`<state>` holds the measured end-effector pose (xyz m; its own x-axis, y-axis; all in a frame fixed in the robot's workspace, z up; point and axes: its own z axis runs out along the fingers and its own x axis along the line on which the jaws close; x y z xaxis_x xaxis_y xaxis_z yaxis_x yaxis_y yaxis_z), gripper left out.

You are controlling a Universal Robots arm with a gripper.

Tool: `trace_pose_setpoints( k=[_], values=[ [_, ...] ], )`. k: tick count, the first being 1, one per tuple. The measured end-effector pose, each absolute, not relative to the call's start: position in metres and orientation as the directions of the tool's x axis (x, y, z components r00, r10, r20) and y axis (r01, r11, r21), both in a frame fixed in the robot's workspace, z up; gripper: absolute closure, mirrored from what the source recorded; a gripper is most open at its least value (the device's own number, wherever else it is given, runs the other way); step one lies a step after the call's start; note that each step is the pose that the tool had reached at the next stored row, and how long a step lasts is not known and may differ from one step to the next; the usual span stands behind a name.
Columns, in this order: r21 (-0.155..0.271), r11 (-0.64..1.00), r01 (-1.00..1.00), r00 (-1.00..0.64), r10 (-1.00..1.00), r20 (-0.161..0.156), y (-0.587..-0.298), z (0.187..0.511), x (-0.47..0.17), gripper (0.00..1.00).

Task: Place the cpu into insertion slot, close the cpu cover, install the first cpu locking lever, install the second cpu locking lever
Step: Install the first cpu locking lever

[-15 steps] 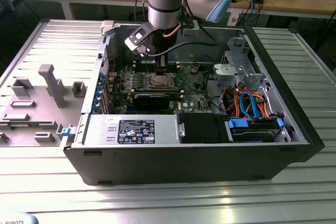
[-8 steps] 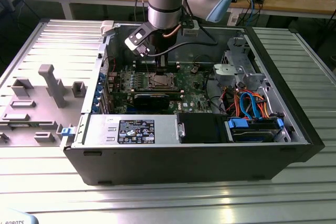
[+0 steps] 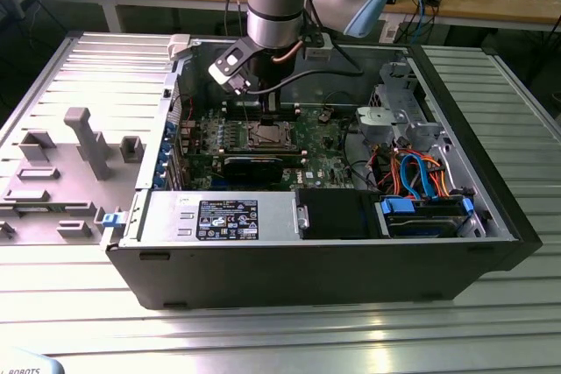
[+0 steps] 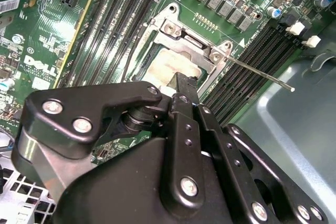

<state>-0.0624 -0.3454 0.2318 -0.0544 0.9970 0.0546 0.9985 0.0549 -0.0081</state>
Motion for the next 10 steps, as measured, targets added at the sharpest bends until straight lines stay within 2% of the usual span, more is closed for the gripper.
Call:
trace_pose_setpoints(
  k=[10],
  values=[
    [-0.008, 0.111, 0.994, -0.11, 0.992, 0.055, -0.3453, 0.2337, -0.0624, 0.89]
  ],
)
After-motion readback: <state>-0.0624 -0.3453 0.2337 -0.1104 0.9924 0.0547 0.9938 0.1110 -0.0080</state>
